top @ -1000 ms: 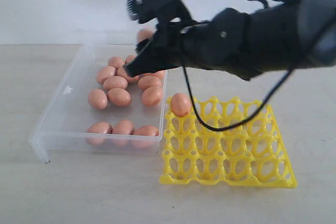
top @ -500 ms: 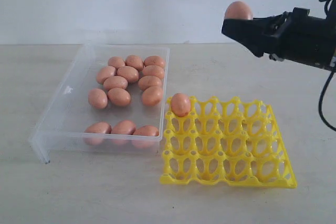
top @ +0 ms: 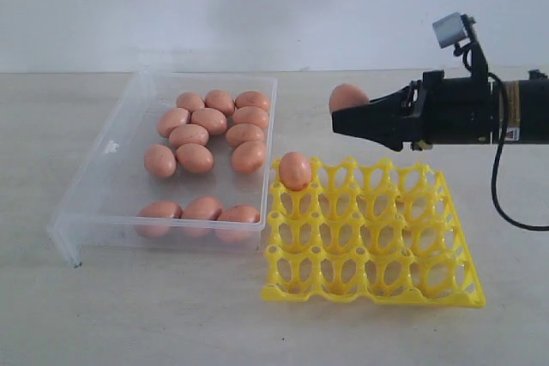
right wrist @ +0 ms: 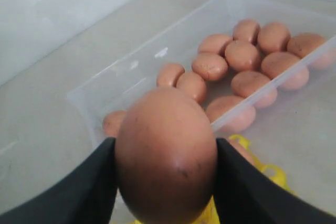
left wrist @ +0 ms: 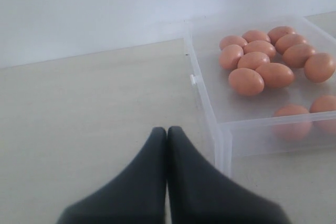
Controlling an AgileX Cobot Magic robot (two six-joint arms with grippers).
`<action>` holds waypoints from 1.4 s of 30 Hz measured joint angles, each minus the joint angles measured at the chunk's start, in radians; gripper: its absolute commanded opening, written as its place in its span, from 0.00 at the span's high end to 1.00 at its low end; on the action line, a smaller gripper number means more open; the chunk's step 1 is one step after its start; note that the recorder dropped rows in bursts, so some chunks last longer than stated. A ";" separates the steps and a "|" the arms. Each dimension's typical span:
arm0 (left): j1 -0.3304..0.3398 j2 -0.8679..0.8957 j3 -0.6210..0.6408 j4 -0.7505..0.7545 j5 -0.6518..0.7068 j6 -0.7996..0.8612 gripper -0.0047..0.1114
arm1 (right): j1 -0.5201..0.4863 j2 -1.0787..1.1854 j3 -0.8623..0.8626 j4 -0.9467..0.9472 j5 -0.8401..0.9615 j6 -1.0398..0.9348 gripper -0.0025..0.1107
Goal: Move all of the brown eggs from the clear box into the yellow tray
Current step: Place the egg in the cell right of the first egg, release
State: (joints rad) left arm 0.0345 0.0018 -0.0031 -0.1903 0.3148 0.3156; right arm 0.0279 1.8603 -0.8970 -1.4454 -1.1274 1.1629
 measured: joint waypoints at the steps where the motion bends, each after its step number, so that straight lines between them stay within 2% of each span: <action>1: 0.000 0.000 0.000 0.000 0.000 0.000 1.00 | 0.002 0.018 0.000 0.000 0.000 0.000 0.98; 6: 0.000 0.000 0.000 0.000 0.000 0.000 1.00 | 0.002 0.109 -0.006 -0.009 0.000 0.000 0.98; 10: 0.000 0.000 0.000 0.000 0.000 0.000 1.00 | 0.004 0.163 -0.008 0.015 0.021 -0.083 0.98; 14: 0.000 0.000 0.000 0.000 0.000 0.000 1.00 | 0.065 0.168 -0.010 0.108 0.168 -0.230 0.98; 18: 0.000 0.000 0.000 0.000 0.000 0.000 1.00 | 0.175 0.168 -0.010 0.191 0.306 -0.372 0.98; 26: 0.000 0.000 0.000 0.000 0.000 0.000 1.00 | 0.180 0.168 -0.010 0.259 0.351 -0.403 0.97; 28: 0.000 0.000 0.000 0.000 0.000 0.000 1.00 | 0.180 0.168 -0.010 0.275 0.351 -0.422 0.92; 33: 0.000 0.000 0.000 0.000 0.000 0.000 1.00 | 0.180 0.168 -0.010 0.313 0.351 -0.480 0.66; 36: 0.000 0.000 0.000 0.000 0.000 0.000 1.00 | 0.180 0.168 -0.010 0.326 0.351 -0.487 0.55; 39: 0.000 0.000 0.000 0.000 0.000 0.000 1.00 | 0.180 0.168 -0.010 0.327 0.355 -0.491 0.49; 42: 0.000 0.000 0.000 0.000 0.000 0.000 1.00 | 0.180 0.168 -0.010 0.327 0.359 -0.491 0.48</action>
State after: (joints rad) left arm 0.0345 0.0018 -0.0031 -0.1903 0.3148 0.3156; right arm 0.2079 2.0288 -0.9073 -1.1182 -0.7683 0.6719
